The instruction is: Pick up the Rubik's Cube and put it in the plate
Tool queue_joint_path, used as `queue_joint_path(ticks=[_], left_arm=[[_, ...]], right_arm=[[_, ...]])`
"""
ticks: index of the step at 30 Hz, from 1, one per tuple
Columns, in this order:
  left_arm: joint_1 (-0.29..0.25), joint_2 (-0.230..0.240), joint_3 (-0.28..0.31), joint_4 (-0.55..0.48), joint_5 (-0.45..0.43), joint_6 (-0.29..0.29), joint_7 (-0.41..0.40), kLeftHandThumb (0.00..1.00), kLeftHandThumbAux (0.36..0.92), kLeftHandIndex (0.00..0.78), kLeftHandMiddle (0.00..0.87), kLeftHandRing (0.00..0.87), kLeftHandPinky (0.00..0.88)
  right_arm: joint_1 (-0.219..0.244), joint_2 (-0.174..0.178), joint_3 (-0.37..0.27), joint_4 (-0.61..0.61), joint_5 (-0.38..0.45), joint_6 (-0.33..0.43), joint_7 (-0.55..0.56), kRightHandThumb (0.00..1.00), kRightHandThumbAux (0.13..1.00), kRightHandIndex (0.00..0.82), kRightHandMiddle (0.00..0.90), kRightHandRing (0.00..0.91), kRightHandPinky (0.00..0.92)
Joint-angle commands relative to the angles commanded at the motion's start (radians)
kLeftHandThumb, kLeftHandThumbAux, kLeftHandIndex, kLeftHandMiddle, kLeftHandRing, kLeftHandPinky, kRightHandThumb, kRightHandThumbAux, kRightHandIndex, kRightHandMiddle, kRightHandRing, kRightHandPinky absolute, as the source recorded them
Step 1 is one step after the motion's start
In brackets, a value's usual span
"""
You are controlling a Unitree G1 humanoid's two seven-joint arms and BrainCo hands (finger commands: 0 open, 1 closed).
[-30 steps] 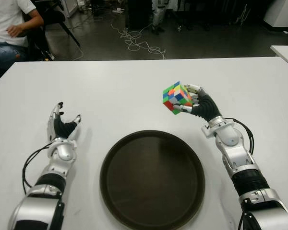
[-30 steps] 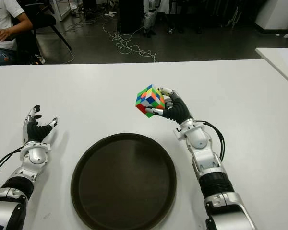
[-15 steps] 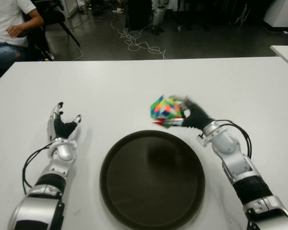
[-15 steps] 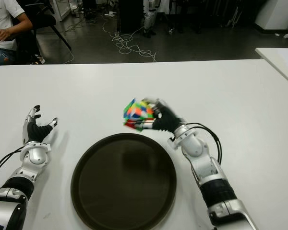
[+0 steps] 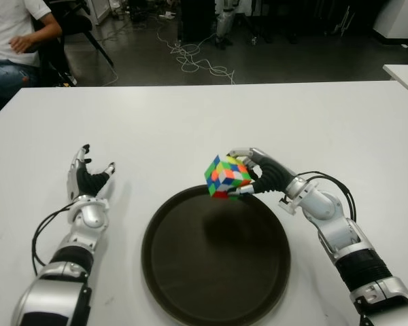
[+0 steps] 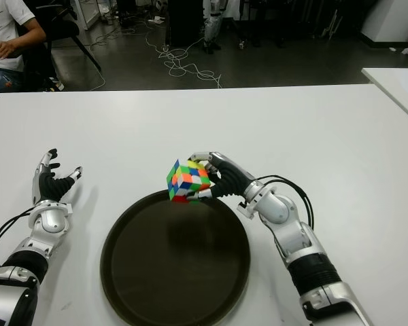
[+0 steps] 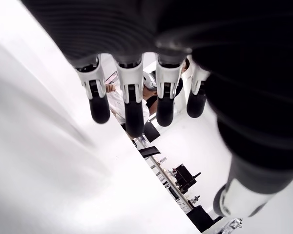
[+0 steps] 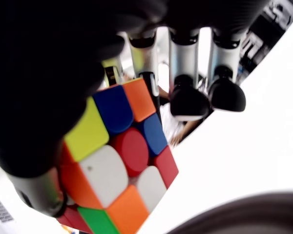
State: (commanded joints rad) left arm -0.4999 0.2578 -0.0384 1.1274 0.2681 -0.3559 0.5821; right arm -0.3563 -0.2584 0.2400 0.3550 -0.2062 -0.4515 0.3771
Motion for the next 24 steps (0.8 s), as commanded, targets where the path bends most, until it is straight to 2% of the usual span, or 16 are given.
queue_joint_path(ticks=[9,16,20,24], left_arm=[[0.0,0.0,-0.002,0.0,0.002,-0.001,0.0,0.245,0.718,0.1,0.151,0.167,0.197],[-0.001,0.004,-0.01,-0.002,0.01,0.005,0.003,0.24,0.713,0.097,0.14,0.147,0.16],[0.0,0.002,-0.01,-0.001,0.012,0.003,0.009,0.253,0.721,0.097,0.144,0.146,0.158],[0.0,0.002,-0.009,-0.003,0.01,0.008,0.007,0.244,0.721,0.095,0.146,0.154,0.171]], right_arm=[[0.001,-0.003,0.011,-0.015,-0.05,0.015,-0.017,0.0,0.798,0.682,0.812,0.843,0.832],[-0.005,-0.015,0.031,-0.026,-0.086,0.02,-0.007,0.0,0.74,0.653,0.809,0.839,0.824],[-0.016,-0.031,0.054,-0.02,-0.136,-0.011,-0.021,0.0,0.73,0.636,0.807,0.838,0.822],[-0.024,-0.042,0.074,-0.019,-0.165,-0.036,-0.016,0.0,0.726,0.651,0.82,0.846,0.833]])
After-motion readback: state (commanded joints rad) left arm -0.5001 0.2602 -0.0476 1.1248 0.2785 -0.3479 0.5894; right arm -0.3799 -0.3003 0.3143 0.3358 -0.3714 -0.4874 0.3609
